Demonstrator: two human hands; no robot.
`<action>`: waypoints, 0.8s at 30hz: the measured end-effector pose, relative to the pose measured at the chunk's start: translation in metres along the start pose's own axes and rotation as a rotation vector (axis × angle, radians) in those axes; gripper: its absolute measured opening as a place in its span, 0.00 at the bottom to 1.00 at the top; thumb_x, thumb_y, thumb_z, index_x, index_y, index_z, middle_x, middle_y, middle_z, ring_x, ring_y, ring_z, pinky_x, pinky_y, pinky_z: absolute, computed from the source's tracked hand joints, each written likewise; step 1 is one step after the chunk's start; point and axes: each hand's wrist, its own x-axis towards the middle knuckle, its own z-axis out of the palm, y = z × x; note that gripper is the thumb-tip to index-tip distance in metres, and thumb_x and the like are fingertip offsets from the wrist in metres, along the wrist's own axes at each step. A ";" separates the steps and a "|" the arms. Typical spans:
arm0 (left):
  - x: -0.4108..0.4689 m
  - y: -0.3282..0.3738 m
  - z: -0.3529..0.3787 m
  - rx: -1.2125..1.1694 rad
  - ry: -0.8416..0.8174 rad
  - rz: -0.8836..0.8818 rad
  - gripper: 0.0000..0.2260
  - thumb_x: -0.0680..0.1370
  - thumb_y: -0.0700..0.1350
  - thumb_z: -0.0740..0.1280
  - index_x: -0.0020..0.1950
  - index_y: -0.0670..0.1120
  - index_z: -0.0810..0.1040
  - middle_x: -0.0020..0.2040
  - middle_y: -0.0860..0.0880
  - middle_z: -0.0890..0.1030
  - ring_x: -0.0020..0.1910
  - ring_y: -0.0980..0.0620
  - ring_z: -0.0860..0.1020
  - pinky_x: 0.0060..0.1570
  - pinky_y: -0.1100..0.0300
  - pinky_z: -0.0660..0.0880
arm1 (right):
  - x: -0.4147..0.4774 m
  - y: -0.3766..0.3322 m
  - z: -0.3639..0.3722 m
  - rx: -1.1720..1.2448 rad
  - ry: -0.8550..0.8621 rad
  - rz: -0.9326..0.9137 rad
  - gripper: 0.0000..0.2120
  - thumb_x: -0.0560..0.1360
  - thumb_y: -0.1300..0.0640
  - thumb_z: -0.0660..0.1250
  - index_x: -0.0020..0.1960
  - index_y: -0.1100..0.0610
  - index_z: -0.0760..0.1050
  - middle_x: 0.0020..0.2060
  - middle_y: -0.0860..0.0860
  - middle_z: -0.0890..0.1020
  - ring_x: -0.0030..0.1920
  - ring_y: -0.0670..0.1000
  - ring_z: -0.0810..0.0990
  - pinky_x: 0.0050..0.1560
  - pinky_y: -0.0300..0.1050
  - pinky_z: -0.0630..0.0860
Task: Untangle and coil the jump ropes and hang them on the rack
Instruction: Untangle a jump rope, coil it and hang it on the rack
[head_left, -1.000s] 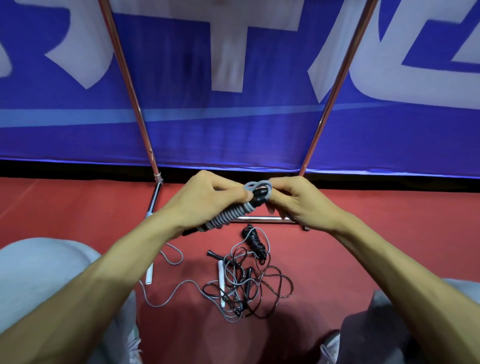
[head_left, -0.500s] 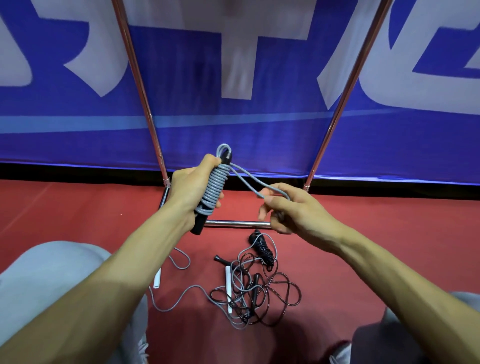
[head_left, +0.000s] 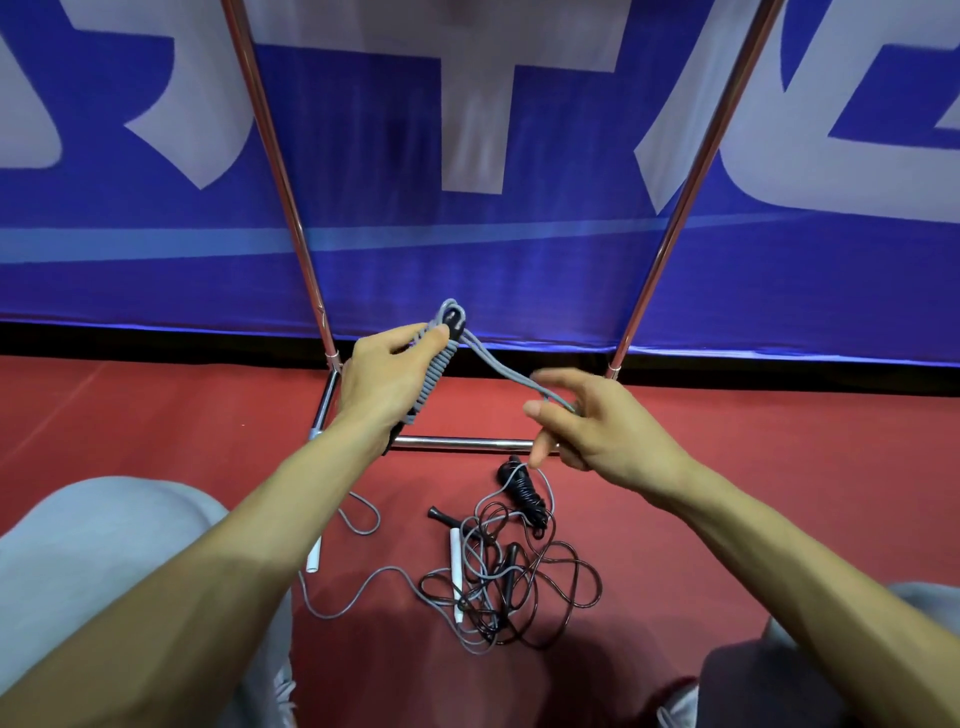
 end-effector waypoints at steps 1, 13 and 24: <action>0.001 -0.003 0.002 0.094 -0.008 0.030 0.09 0.74 0.58 0.70 0.52 0.61 0.84 0.50 0.49 0.85 0.46 0.50 0.81 0.47 0.57 0.75 | -0.001 0.002 0.000 -0.048 0.031 -0.020 0.19 0.80 0.54 0.61 0.70 0.54 0.64 0.31 0.54 0.84 0.21 0.45 0.68 0.28 0.34 0.67; 0.008 -0.013 0.003 0.368 -0.162 0.161 0.11 0.77 0.63 0.62 0.58 0.70 0.76 0.48 0.56 0.83 0.50 0.48 0.80 0.52 0.49 0.78 | -0.010 -0.011 -0.011 0.065 -0.005 -0.233 0.11 0.74 0.51 0.70 0.47 0.58 0.75 0.33 0.49 0.83 0.40 0.53 0.84 0.43 0.53 0.78; 0.007 -0.018 0.006 0.651 -0.188 0.180 0.16 0.79 0.64 0.59 0.64 0.63 0.76 0.54 0.51 0.83 0.55 0.43 0.79 0.50 0.53 0.75 | -0.004 -0.005 -0.035 -0.606 -0.193 -0.491 0.11 0.78 0.50 0.62 0.55 0.51 0.80 0.42 0.41 0.69 0.42 0.37 0.70 0.44 0.27 0.66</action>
